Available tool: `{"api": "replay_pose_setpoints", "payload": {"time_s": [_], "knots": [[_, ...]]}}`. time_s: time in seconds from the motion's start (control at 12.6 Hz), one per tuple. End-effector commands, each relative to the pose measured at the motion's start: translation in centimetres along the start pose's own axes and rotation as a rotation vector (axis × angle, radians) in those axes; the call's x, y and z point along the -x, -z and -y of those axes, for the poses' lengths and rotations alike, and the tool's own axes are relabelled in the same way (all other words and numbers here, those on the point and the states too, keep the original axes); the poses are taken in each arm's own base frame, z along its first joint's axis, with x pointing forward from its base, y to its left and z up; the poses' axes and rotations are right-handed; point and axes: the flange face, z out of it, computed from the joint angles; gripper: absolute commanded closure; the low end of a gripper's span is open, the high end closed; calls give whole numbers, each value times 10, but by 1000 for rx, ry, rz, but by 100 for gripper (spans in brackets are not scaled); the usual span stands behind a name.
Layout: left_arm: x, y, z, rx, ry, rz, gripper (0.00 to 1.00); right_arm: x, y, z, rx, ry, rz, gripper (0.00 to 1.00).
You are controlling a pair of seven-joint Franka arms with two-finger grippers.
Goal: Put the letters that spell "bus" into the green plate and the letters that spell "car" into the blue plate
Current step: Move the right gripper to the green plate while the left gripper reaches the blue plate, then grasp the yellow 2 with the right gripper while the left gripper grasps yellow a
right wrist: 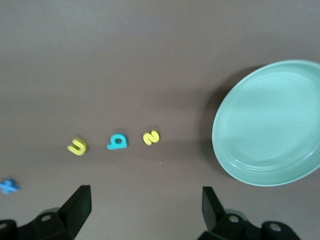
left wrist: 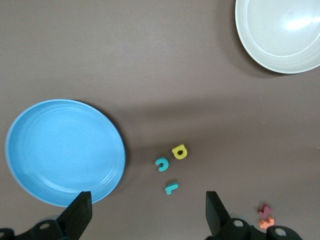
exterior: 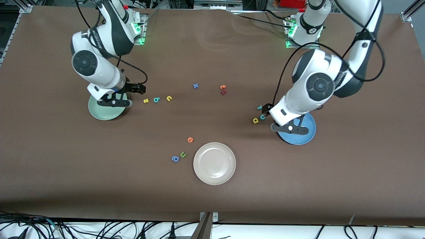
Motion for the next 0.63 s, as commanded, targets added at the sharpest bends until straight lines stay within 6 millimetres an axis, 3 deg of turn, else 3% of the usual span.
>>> {"api": "replay_pose_setpoints", "payload": {"time_s": [0.0, 0.24, 0.56], "knots": [[-4, -33, -16, -54, -21, -28, 0, 9, -38, -6, -16, 47, 21, 6], [-6, -77, -22, -32, 13, -72, 0, 8, -78, -6, -38, 44, 3, 12], [11, -124, -44, -24, 25, -108, 0, 4, -107, -4, -57, 25, 6, 23]]}}
